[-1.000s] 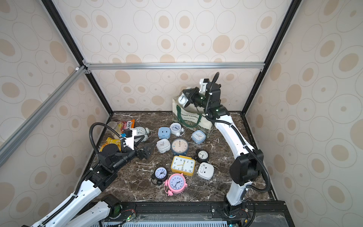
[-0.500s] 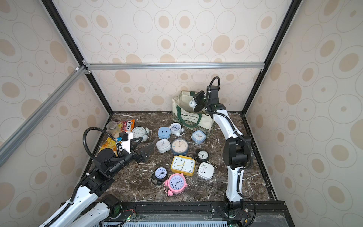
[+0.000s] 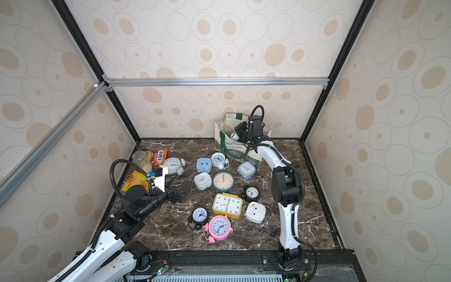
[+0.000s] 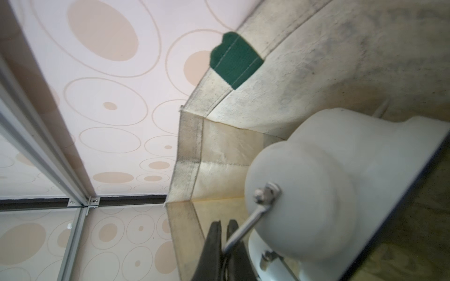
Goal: Put the alarm clock into the canvas bag
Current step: Place the alarm at the canvas bag.
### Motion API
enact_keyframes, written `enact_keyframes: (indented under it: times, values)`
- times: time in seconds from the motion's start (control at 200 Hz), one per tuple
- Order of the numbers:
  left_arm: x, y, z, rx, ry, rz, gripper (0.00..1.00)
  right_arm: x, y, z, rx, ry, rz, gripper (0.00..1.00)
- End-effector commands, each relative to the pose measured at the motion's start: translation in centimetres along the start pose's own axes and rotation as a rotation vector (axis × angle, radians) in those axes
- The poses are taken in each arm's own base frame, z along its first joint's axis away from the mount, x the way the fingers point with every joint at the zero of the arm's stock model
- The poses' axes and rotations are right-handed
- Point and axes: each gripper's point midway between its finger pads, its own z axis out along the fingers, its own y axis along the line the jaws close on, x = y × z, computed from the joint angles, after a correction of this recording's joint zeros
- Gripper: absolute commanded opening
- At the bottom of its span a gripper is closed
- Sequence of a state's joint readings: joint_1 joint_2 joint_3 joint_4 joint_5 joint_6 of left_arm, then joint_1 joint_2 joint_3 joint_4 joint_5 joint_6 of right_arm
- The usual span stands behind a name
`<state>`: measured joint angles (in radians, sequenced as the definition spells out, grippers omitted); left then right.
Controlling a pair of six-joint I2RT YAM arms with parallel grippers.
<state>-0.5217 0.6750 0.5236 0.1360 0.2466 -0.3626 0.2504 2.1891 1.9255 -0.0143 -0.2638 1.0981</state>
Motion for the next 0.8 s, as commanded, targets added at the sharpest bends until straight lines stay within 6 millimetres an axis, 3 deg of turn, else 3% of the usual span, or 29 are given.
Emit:
enact_keyframes:
  times: [0.0, 0.055, 0.135, 0.235, 0.305, 0.49, 0.675, 0.69, 0.79]
  values:
    - [-0.9, 0.2, -0.2, -0.016, -0.044, -0.011, 0.98, -1.7, 2.2, 0.7, -0.080, -0.043, -0.011, 0.01]
    - [-0.7, 0.5, -0.2, -0.030, -0.042, -0.019, 0.98, -1.5, 2.0, 1.1, -0.076, -0.034, -0.007, 0.08]
    - [-0.6, 1.3, -0.1, -0.072, -0.043, -0.029, 0.98, -1.4, 2.1, 0.9, -0.081, -0.029, -0.014, 0.29]
    - [-0.8, 2.0, -0.1, -0.114, -0.051, -0.034, 0.98, -1.5, 2.4, -0.2, -0.084, -0.049, -0.026, 0.56]
    - [-0.9, 2.5, -0.1, -0.145, -0.049, -0.037, 0.98, -1.6, 2.9, -1.4, -0.092, -0.077, -0.054, 0.67]
    - [0.0, 4.8, 0.5, -0.277, 0.013, -0.064, 0.98, -1.1, 4.3, -4.5, -0.088, -0.093, -0.131, 0.80]
    - [0.8, 6.4, 1.3, -0.351, 0.071, -0.111, 0.98, -0.7, 5.1, -8.1, -0.022, -0.125, -0.287, 0.84]
    - [0.8, 6.5, 1.4, -0.353, 0.074, -0.116, 0.98, 0.6, 5.8, -8.1, -0.027, -0.109, -0.314, 0.84]
    - [1.1, 7.3, 1.8, -0.366, 0.092, -0.158, 0.98, 2.5, 7.4, -10.2, -0.007, -0.107, -0.448, 0.87]
